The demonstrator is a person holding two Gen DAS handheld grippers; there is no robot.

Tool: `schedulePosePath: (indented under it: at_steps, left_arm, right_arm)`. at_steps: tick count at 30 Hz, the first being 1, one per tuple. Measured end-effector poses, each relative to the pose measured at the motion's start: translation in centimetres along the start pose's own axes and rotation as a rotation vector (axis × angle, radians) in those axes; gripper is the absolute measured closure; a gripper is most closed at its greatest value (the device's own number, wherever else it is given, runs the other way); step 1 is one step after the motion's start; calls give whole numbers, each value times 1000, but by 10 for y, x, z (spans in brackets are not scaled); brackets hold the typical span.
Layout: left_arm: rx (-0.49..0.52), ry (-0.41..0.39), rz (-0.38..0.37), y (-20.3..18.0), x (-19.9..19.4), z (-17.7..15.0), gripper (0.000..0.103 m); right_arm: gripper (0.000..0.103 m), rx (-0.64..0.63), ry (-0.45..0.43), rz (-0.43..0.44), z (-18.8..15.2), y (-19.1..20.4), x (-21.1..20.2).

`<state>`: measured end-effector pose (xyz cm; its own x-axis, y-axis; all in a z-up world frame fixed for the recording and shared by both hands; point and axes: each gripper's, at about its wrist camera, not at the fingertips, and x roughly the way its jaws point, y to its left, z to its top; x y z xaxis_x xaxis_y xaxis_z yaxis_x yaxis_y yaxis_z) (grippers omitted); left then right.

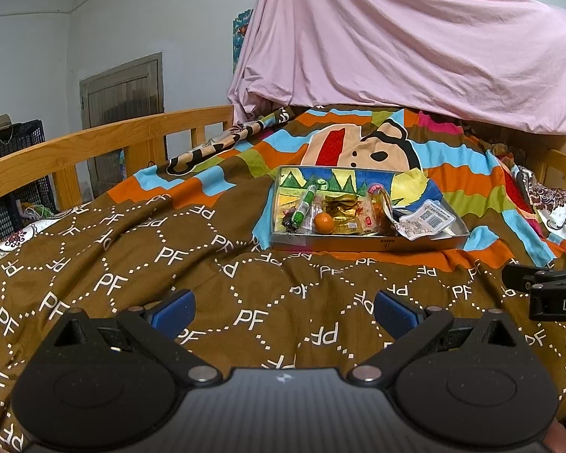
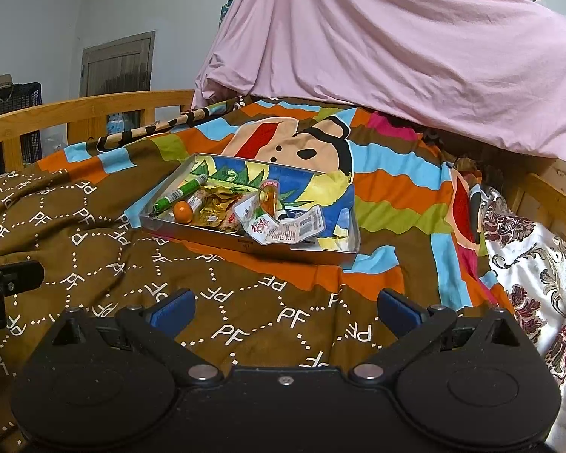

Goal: Organize snacks

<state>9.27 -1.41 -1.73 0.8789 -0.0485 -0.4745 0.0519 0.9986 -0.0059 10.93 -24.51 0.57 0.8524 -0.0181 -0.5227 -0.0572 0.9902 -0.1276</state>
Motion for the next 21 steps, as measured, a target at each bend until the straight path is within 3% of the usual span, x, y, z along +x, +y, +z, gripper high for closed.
schedulePosePath:
  at_steps: [21]
  left_arm:
    - [16, 12, 4, -2, -3, 2, 0]
  right_arm:
    - [1, -1, 6, -1, 0, -1, -1]
